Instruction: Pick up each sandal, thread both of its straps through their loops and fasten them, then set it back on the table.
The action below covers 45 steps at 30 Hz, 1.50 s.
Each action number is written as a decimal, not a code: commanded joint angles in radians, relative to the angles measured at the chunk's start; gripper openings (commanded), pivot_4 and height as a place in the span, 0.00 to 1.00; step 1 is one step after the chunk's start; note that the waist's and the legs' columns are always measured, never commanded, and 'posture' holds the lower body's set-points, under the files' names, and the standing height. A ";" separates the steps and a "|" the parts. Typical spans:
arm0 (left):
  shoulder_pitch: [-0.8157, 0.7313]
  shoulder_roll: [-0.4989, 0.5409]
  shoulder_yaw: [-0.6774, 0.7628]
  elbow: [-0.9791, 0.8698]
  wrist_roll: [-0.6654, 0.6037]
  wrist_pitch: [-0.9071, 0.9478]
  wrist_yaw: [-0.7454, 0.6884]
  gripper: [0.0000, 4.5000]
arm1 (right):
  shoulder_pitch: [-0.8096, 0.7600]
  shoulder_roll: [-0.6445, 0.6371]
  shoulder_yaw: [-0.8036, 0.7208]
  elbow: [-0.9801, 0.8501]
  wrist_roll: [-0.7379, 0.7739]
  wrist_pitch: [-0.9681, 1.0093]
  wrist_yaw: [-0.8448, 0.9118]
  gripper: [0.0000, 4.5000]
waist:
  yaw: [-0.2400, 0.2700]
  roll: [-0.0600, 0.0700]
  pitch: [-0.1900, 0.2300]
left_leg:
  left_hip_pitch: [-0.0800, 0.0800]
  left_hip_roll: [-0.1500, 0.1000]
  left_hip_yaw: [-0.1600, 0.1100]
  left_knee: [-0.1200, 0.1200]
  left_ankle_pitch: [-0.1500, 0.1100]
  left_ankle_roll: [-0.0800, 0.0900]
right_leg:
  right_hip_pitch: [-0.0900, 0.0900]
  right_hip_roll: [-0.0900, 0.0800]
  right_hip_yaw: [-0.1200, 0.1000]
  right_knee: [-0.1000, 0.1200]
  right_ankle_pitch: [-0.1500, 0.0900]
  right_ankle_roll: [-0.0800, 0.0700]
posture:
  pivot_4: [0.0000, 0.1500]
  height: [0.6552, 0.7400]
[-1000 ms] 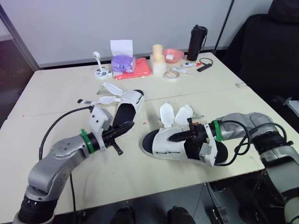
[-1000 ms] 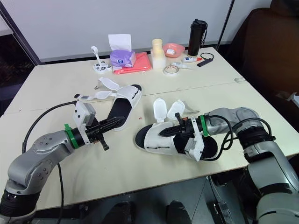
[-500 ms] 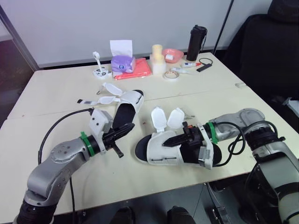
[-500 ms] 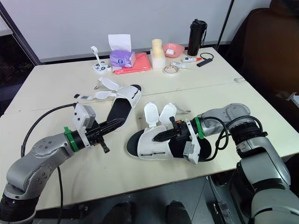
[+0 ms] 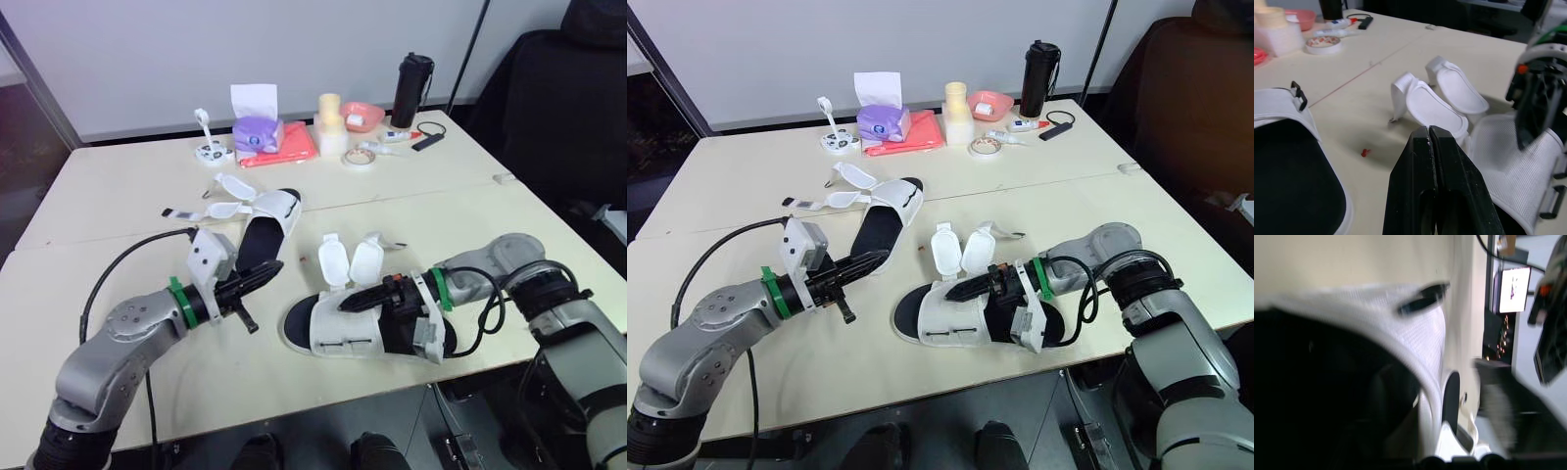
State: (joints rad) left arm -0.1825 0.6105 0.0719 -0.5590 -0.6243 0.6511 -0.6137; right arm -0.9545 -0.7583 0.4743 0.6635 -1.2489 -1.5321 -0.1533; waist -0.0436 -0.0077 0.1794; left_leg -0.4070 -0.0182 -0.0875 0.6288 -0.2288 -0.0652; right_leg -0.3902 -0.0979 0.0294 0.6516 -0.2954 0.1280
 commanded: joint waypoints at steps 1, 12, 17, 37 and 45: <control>0.007 0.025 0.022 0.002 -0.020 -0.003 -0.043 0.00 | -0.041 -0.040 0.015 0.039 0.093 0.008 0.050 0.99 | 0.000 0.000 0.000 | 0.000 0.000 0.000 0.000 0.000 0.000 | 0.000 0.000 0.000 0.000 0.000 0.000 | 1.00 1.00; -0.016 0.107 0.008 0.069 -0.032 -0.020 -0.204 0.00 | 0.293 -0.425 0.120 -0.348 1.162 0.559 0.754 0.99 | 0.003 0.000 0.000 | 0.001 0.000 0.000 0.001 -0.001 0.002 | 0.003 -0.001 0.001 -0.001 0.000 0.000 | 1.00 1.00; -0.014 0.115 -0.039 0.093 -0.001 -0.067 -0.293 0.00 | 0.445 -0.505 -0.049 -0.574 1.518 1.057 0.934 0.99 | 0.000 0.003 0.000 | 0.002 0.000 0.001 0.001 -0.002 0.003 | 0.002 -0.001 0.002 0.001 0.000 0.000 | 1.00 1.00; -0.246 -0.074 -0.388 0.601 0.374 -0.464 -0.518 0.00 | 0.564 -0.308 -0.388 -0.833 1.805 1.946 1.023 0.99 | 0.029 0.003 0.001 | -0.001 0.000 0.001 0.002 -0.002 0.004 | 0.000 0.000 0.000 0.000 0.000 0.000 | 1.00 1.00; -0.268 -0.131 -0.413 0.666 0.419 -0.479 -0.527 0.00 | 0.502 -0.235 -0.481 -0.830 1.886 2.135 1.036 0.99 | 0.032 0.003 0.001 | -0.001 0.000 0.001 0.003 -0.002 0.004 | 0.001 0.000 0.000 0.000 0.000 0.001 | 1.00 1.00</control>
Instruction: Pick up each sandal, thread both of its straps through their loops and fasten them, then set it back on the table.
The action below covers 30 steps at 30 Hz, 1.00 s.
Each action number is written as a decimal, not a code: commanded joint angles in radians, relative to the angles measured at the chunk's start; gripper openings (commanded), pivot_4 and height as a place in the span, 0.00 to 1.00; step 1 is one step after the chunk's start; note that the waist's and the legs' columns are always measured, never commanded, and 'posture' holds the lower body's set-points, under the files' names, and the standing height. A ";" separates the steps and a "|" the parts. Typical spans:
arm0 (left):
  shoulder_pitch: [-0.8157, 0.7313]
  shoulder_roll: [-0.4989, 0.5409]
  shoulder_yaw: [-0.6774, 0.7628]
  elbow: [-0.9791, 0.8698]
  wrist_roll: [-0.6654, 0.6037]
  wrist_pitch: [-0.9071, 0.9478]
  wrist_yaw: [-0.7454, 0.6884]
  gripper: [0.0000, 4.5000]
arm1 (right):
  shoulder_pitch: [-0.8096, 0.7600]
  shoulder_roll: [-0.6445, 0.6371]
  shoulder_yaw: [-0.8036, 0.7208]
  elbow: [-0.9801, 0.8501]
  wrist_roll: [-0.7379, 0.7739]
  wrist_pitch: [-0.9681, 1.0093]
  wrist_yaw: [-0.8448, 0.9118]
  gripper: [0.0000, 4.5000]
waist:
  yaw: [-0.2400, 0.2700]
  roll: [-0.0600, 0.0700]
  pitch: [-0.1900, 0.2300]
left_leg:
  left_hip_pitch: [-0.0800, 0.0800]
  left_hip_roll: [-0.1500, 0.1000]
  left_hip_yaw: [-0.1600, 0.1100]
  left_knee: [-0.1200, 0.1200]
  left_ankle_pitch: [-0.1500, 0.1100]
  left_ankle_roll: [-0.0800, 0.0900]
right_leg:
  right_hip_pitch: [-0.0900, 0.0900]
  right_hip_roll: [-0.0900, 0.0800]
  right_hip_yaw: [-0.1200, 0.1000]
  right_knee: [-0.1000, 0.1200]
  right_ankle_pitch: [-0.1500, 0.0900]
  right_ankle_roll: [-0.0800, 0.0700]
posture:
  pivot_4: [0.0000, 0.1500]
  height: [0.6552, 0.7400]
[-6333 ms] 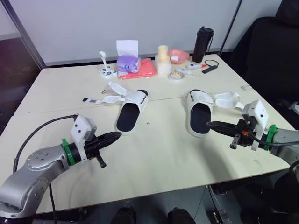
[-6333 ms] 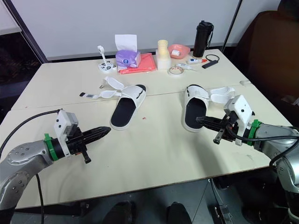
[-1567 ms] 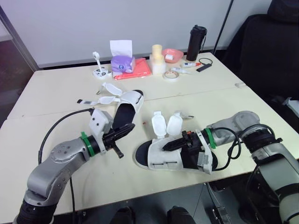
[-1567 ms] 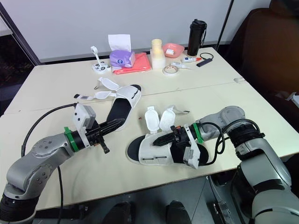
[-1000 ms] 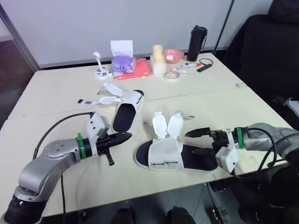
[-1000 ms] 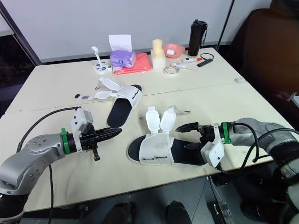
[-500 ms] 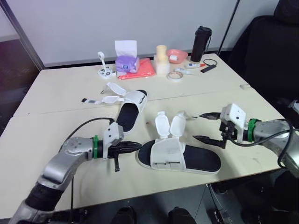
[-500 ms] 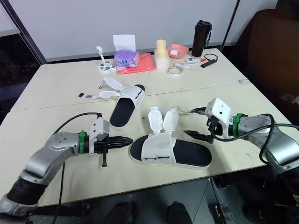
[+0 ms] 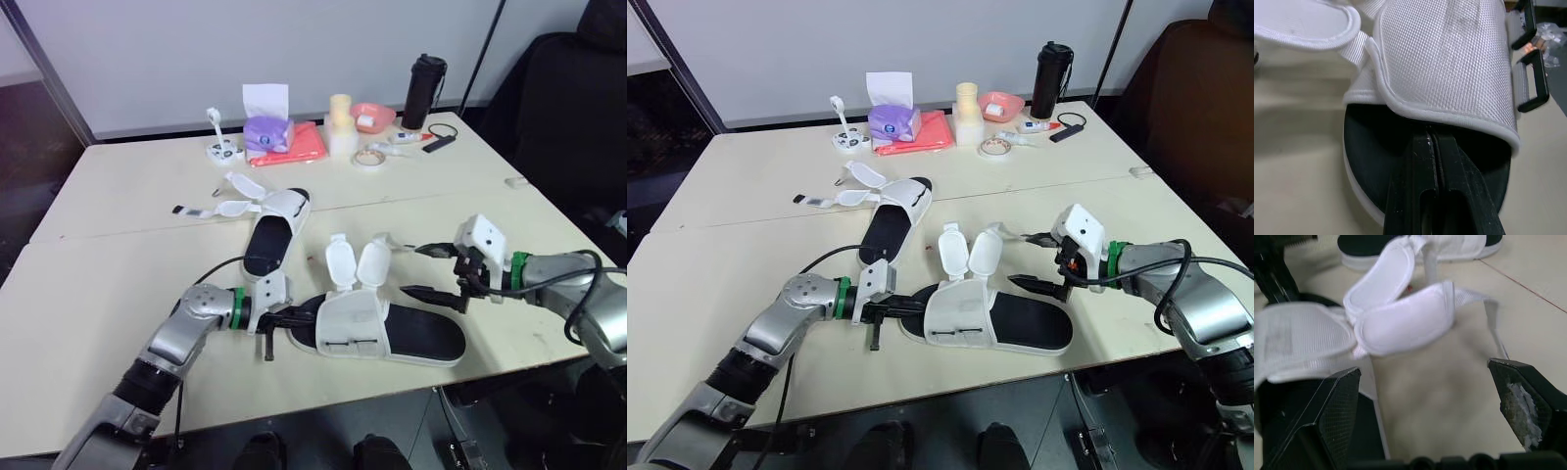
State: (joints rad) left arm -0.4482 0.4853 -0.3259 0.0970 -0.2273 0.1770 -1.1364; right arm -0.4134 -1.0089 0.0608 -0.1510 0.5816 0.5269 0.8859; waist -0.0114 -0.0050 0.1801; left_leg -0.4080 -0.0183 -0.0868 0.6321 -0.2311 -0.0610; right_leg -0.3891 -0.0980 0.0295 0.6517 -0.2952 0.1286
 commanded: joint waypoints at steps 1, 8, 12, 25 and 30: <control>0.001 -0.012 -0.013 0.012 0.019 0.002 -0.002 0.00 | -0.059 0.029 -0.080 -0.011 0.083 0.131 -0.013 0.99 | 0.000 0.000 0.000 | 0.000 0.000 0.000 0.000 0.000 0.000 | 0.000 0.000 0.000 0.000 0.000 0.000 | 1.00 1.00; 0.013 -0.028 -0.007 -0.003 0.015 0.014 0.006 0.00 | -0.197 0.114 -0.122 0.056 0.233 0.503 -0.074 0.99 | 0.003 0.000 0.000 | 0.000 0.000 -0.001 0.000 0.000 0.000 | 0.000 0.000 -0.001 0.000 0.000 0.000 | 1.00 1.00; 0.012 -0.036 -0.006 -0.015 0.014 0.024 0.011 0.00 | -0.266 0.192 -0.131 0.154 0.264 0.653 -0.123 0.99 | -0.001 0.000 0.000 | 0.000 0.000 -0.001 0.000 0.000 0.000 | 0.000 0.000 -0.001 0.000 0.000 0.000 | 1.00 1.00; 0.032 -0.037 -0.002 -0.056 0.010 0.045 0.024 0.00 | -0.492 0.446 -0.276 0.555 0.240 0.842 -0.279 0.99 | -0.002 0.000 0.000 | 0.000 0.000 -0.001 -0.001 0.000 0.000 | -0.001 0.000 -0.001 0.001 0.000 0.000 | 1.00 1.00; 0.033 -0.039 0.006 -0.058 0.009 0.047 0.038 0.00 | -0.573 0.519 -0.329 0.674 0.207 0.812 -0.344 0.99 | -0.002 0.000 0.000 | 0.000 0.000 -0.001 -0.001 0.000 0.000 | -0.001 0.000 -0.001 0.001 0.000 0.000 | 1.00 1.00</control>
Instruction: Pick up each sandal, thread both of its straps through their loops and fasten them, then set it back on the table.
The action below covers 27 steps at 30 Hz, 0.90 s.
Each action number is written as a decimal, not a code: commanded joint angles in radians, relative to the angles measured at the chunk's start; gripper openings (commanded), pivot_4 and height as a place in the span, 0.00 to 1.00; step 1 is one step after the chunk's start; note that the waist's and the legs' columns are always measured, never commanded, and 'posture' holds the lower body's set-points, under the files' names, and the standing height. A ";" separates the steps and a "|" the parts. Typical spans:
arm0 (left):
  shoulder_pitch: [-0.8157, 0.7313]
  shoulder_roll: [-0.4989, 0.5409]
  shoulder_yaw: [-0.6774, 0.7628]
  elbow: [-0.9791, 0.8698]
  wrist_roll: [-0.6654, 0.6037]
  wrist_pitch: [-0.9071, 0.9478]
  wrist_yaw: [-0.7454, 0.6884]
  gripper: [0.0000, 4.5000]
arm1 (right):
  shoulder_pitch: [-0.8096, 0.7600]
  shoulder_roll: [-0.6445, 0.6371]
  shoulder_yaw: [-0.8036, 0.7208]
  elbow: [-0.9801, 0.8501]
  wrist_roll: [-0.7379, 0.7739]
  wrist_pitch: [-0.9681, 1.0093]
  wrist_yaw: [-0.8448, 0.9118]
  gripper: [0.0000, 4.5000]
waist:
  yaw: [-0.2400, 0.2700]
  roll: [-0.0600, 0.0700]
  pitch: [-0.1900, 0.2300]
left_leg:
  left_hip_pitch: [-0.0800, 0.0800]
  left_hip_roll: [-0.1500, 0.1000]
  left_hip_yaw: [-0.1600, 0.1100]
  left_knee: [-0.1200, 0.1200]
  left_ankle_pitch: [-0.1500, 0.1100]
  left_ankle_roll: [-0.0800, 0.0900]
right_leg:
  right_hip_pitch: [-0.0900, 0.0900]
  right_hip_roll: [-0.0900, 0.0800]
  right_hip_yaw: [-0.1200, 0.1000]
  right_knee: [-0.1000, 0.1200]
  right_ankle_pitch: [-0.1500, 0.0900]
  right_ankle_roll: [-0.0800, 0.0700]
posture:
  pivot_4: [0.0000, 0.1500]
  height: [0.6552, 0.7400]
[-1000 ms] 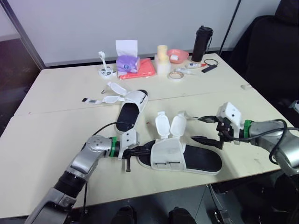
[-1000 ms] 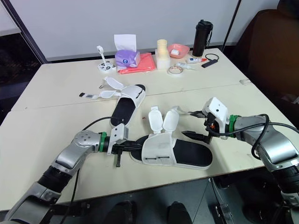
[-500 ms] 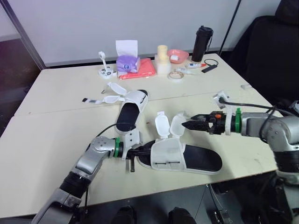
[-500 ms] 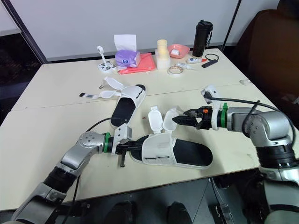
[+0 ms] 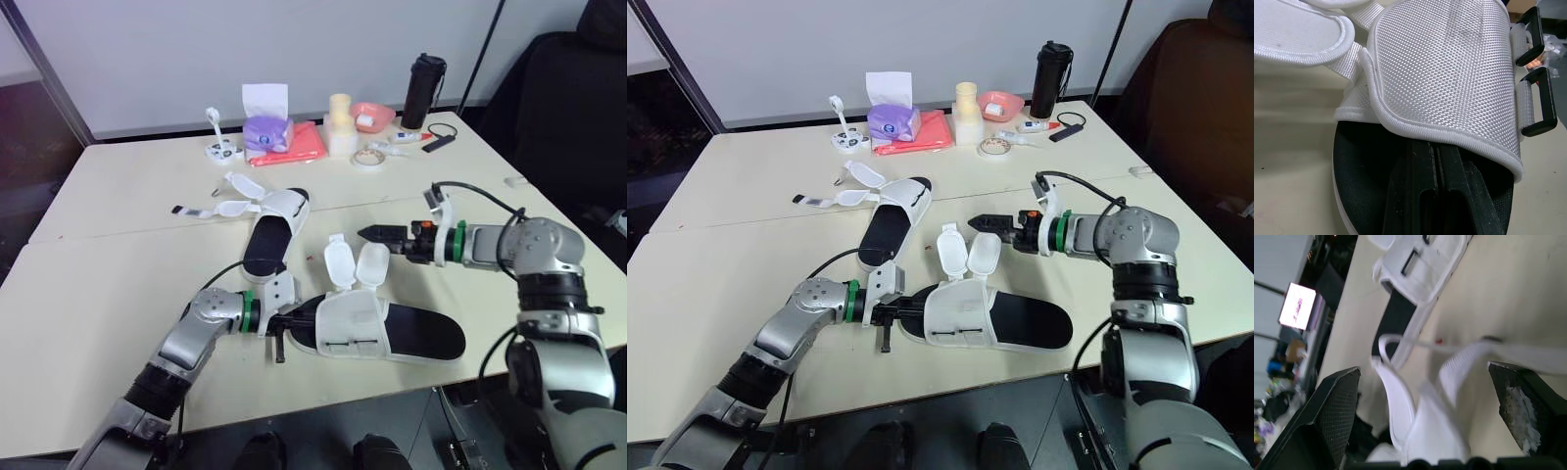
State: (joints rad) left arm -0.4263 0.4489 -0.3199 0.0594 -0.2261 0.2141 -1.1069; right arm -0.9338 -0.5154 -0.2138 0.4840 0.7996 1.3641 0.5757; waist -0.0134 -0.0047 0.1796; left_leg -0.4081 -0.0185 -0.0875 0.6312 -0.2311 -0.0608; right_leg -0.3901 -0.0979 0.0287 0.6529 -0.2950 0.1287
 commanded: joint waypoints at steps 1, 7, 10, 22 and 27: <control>0.012 -0.003 0.001 -0.022 0.007 0.010 0.011 0.00 | -0.066 0.038 -0.071 0.062 -0.016 -0.035 -0.053 0.99 | -0.001 0.000 0.000 | 0.000 0.000 0.000 0.000 0.000 0.000 | 0.000 0.000 0.000 0.000 0.000 0.000 | 1.00 1.00; 0.020 -0.003 0.003 -0.034 0.004 0.015 0.023 0.00 | -0.112 0.058 -0.134 0.127 -0.024 -0.060 -0.073 0.99 | -0.001 0.000 0.000 | 0.000 0.000 0.000 0.000 0.000 0.000 | 0.000 0.000 0.000 0.000 0.000 0.000 | 1.00 1.00; 0.024 -0.005 0.008 -0.039 -0.001 0.019 0.033 0.00 | -0.131 0.060 -0.160 0.151 -0.028 -0.076 -0.080 0.99 | -0.003 0.000 0.000 | 0.000 0.000 0.000 0.000 0.000 0.000 | 0.000 0.000 0.000 0.000 0.000 0.000 | 1.00 1.00; 0.031 -0.003 0.023 -0.043 -0.005 0.026 0.044 0.00 | -0.142 0.077 -0.191 0.149 -0.017 -0.075 -0.068 0.37 | -0.006 0.000 0.000 | 0.000 0.000 0.000 -0.001 0.000 0.000 | -0.001 0.000 0.000 0.000 0.000 0.000 | 1.00 1.00; 0.029 -0.008 0.028 -0.041 -0.002 0.022 0.055 0.00 | -0.122 0.085 -0.187 0.130 -0.021 -0.064 -0.064 0.01 | -0.006 0.000 0.000 | 0.000 0.000 0.000 -0.001 0.000 0.000 | -0.001 0.000 0.000 0.001 0.000 0.000 | 1.00 1.00</control>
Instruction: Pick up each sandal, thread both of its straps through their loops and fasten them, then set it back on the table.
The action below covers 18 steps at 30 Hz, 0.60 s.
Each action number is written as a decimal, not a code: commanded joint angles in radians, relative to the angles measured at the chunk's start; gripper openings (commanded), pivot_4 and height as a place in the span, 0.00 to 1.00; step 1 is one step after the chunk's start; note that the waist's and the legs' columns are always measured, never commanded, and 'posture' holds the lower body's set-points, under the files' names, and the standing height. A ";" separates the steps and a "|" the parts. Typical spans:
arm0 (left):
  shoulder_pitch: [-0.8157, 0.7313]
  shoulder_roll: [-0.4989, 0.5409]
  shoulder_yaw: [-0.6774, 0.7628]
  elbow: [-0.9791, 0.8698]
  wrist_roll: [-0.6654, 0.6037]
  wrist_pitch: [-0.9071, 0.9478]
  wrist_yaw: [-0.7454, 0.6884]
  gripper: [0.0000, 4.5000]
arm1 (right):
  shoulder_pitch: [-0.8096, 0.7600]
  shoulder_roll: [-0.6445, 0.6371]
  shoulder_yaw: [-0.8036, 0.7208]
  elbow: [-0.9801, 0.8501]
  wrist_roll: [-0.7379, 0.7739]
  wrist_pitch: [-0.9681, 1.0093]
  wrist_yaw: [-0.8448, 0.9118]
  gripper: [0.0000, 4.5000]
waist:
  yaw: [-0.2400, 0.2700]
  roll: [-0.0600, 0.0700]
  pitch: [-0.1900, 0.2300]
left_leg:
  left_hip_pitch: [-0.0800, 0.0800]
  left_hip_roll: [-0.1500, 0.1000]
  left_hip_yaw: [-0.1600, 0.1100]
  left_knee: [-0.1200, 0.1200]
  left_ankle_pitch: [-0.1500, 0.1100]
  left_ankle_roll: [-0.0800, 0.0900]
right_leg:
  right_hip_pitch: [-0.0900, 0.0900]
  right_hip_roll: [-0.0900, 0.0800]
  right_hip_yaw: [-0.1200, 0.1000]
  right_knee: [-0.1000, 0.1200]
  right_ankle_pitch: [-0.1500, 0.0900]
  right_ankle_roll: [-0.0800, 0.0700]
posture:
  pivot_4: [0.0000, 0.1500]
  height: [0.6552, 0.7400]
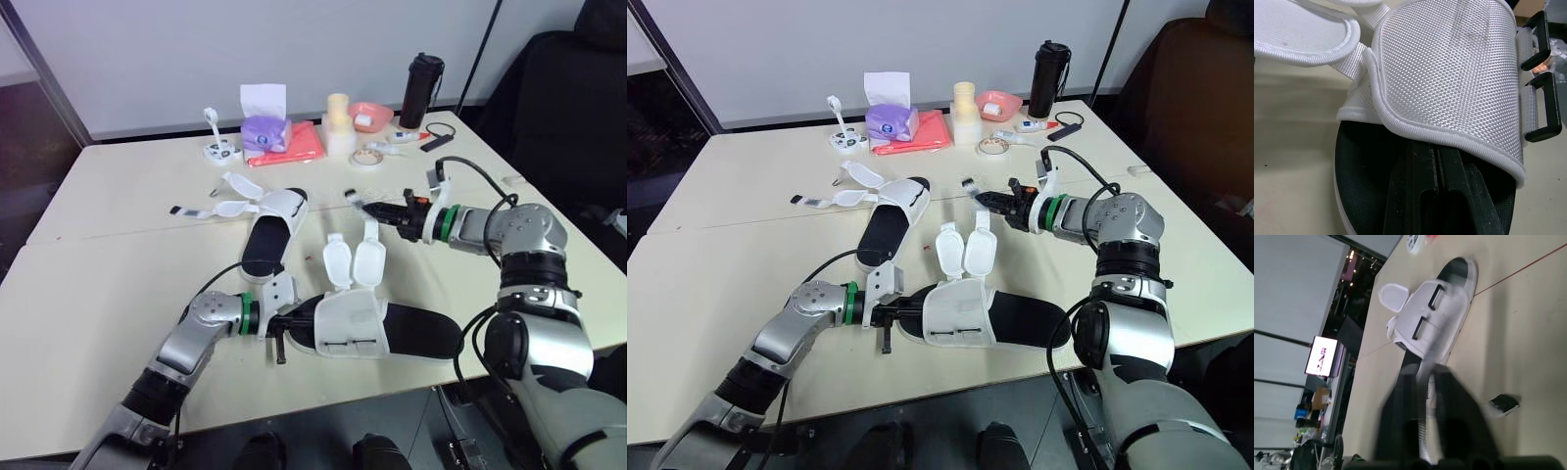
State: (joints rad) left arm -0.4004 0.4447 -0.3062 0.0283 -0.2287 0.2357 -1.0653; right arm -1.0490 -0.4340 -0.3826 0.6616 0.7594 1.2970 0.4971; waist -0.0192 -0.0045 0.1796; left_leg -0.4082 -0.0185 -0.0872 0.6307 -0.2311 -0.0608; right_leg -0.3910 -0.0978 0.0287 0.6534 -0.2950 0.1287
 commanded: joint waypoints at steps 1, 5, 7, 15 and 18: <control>0.002 -0.005 0.015 -0.009 0.001 0.001 0.015 0.00 | -0.002 0.005 -0.019 -0.055 0.021 0.007 0.015 0.01 | 0.001 0.000 0.000 | 0.000 0.000 0.000 0.000 0.000 0.000 | 0.000 0.000 0.000 0.000 0.000 0.000 | 1.00 1.00; 0.003 -0.008 0.019 -0.012 0.002 0.003 0.024 0.00 | 0.016 0.005 -0.030 -0.128 0.055 0.037 0.037 0.01 | 0.000 0.000 0.000 | 0.000 0.000 0.000 0.000 0.000 0.000 | 0.000 0.000 0.000 0.000 0.000 0.000 | 1.00 1.00; 0.005 -0.008 0.020 -0.015 0.002 0.005 0.026 0.00 | 0.045 -0.004 -0.024 -0.230 0.090 0.049 0.076 0.01 | 0.000 0.000 0.000 | 0.000 0.000 0.000 0.000 0.000 0.000 | 0.000 0.000 0.000 0.000 0.000 0.000 | 1.00 1.00; 0.017 -0.003 0.026 -0.022 -0.002 0.008 0.030 0.00 | 0.407 -0.172 0.204 -0.974 0.021 -0.236 0.293 0.01 | 0.003 0.000 0.000 | -0.001 0.000 -0.001 0.000 0.000 0.000 | -0.001 0.000 0.000 -0.001 -0.001 0.001 | 1.00 1.00; 0.018 0.000 0.031 -0.021 -0.004 0.011 0.028 0.00 | 0.577 -0.232 0.311 -1.147 -0.162 -0.510 0.322 0.01 | 0.002 0.000 0.000 | 0.000 0.000 0.000 0.000 0.000 0.000 | 0.001 0.000 0.000 -0.001 -0.001 0.001 | 1.00 1.00</control>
State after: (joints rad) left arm -0.3890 0.4347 -0.2893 0.0242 -0.2287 0.2455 -1.0388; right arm -0.5084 -0.6476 -0.1176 -0.3796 0.6861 0.9419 0.7921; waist -0.0171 -0.0046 0.1795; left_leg -0.4082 -0.0184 -0.0877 0.6308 -0.2313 -0.0605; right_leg -0.3905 -0.0978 0.0282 0.6529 -0.2957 0.1299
